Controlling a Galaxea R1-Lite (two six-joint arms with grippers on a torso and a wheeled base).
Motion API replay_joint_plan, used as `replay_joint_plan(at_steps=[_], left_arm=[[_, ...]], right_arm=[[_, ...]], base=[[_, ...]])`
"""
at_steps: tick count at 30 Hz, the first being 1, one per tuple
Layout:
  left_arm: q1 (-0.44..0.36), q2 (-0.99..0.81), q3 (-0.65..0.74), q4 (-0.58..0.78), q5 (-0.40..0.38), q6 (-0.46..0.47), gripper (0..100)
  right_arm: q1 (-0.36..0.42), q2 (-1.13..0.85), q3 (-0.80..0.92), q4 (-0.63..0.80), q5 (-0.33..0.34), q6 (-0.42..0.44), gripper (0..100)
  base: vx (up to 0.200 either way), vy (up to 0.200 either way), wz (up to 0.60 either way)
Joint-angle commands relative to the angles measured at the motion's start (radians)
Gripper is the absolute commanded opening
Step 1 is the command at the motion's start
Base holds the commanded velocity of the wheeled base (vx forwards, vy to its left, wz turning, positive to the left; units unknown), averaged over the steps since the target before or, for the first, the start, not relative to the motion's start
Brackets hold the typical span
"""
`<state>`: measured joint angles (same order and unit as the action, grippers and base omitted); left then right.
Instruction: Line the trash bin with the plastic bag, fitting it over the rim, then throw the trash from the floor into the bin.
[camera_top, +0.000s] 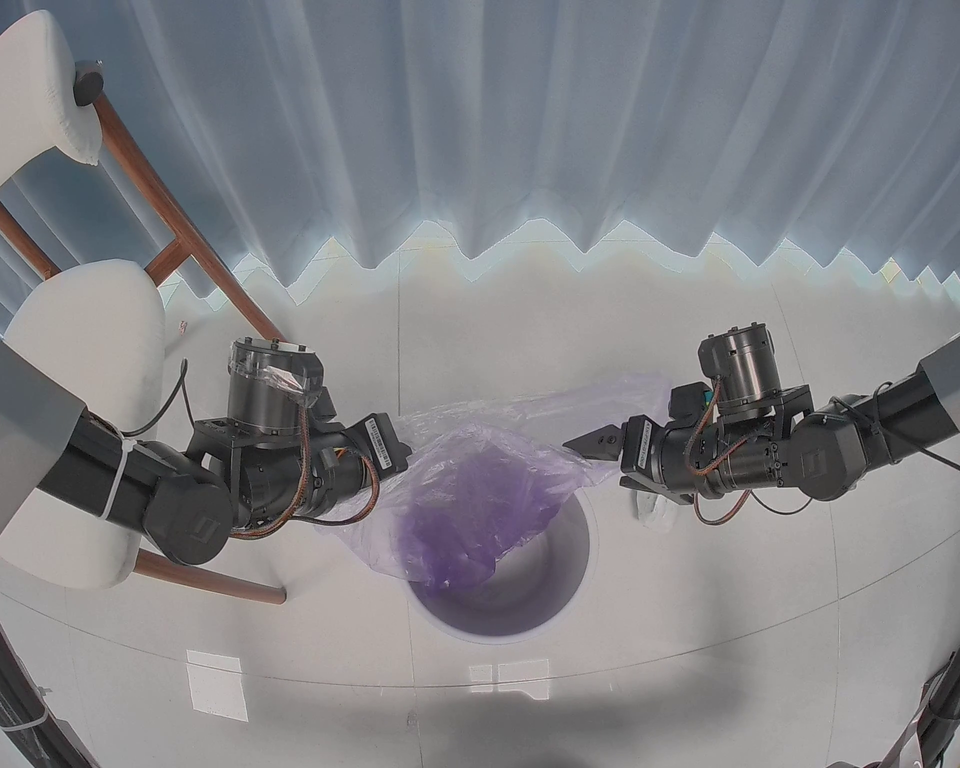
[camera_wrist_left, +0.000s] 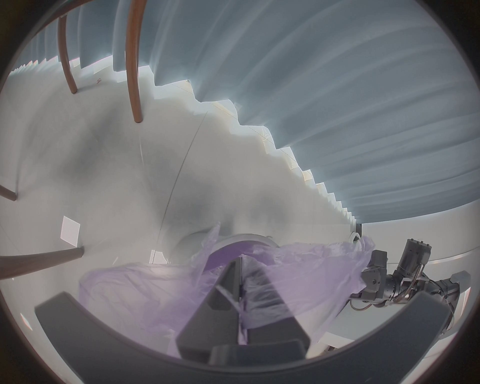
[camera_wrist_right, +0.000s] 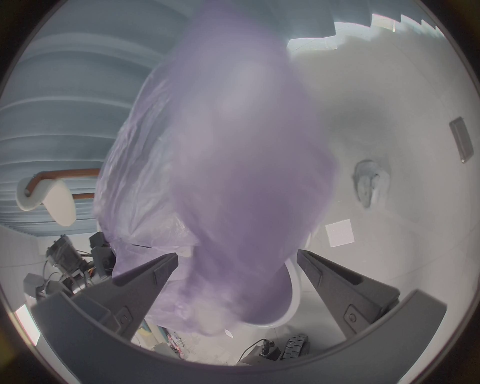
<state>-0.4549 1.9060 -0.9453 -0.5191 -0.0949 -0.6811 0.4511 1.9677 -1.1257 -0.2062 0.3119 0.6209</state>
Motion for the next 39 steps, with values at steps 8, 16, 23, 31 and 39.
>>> replay_joint_plan(at_steps=[8,16,23,31,39], left_arm=[[-0.059,-0.015,0.02,-0.005,0.052,0.0,0],[-0.053,-0.022,0.023,-0.005,0.053,0.002,0],[-0.05,-0.035,0.022,-0.005,0.053,0.0,0],[-0.047,-0.027,0.022,-0.002,0.093,0.002,0],[-0.002,-0.028,0.026,0.011,0.132,-0.009,0]], right_arm=[[0.135,0.031,-0.065,0.05,-0.137,0.227,100],[0.141,0.065,-0.204,0.203,-0.209,0.385,100],[0.149,0.059,-0.226,0.261,-0.246,0.427,0],[0.17,0.016,-0.195,0.33,-0.284,0.349,0],[0.029,-0.104,0.182,0.022,-0.142,-0.144,0]], base=[[0.0,0.0,0.0],[0.0,0.0,0.0],[0.0,0.0,0.0],[0.0,0.0,0.0],[0.0,0.0,0.0]])
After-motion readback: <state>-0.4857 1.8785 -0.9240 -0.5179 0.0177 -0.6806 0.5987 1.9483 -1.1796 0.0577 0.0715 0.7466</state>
